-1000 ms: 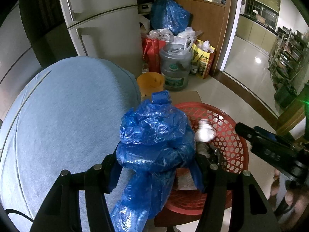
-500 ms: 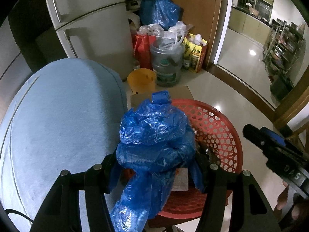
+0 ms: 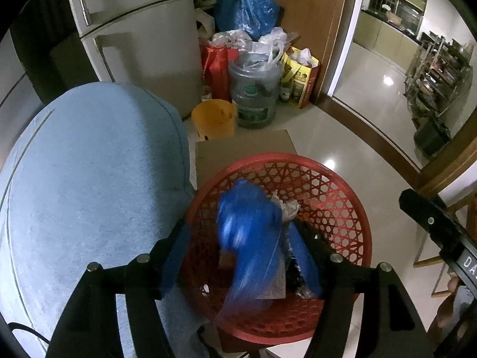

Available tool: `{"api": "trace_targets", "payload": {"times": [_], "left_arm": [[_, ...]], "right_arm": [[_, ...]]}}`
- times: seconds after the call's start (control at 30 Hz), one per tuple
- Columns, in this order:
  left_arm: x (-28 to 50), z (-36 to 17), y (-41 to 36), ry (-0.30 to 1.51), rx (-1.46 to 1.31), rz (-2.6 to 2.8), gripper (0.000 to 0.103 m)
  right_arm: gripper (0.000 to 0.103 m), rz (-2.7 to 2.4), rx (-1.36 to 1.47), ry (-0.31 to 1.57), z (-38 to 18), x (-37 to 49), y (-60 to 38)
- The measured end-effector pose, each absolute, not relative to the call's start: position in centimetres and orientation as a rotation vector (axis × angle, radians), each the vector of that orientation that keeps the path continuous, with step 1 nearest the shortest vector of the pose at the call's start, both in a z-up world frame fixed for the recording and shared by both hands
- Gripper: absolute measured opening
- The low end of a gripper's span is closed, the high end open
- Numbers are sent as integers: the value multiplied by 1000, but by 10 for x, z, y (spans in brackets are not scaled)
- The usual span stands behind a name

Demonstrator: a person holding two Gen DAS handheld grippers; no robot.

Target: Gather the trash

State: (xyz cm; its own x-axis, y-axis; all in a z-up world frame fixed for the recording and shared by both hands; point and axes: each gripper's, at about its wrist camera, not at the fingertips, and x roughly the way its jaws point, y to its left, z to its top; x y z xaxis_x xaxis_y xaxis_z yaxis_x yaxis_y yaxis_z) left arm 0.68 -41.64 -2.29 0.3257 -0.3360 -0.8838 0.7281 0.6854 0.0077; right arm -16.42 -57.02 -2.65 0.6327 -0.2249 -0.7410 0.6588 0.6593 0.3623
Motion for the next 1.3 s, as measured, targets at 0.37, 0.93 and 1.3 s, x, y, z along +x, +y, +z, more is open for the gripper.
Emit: {"api": "trace_targets", "payload": {"times": [0.37, 0.93, 1.3], "left_arm": [[10, -6, -390, 995, 399, -711, 70], [-2, 14, -261, 926, 279, -552, 79], [-14, 18, -192, 910, 195, -460, 83]], "right_arm": [[68, -518, 652, 726, -21, -153, -548], [70, -426, 536, 759, -6, -130, -451], [88, -416, 438, 835, -6, -130, -392]]}}
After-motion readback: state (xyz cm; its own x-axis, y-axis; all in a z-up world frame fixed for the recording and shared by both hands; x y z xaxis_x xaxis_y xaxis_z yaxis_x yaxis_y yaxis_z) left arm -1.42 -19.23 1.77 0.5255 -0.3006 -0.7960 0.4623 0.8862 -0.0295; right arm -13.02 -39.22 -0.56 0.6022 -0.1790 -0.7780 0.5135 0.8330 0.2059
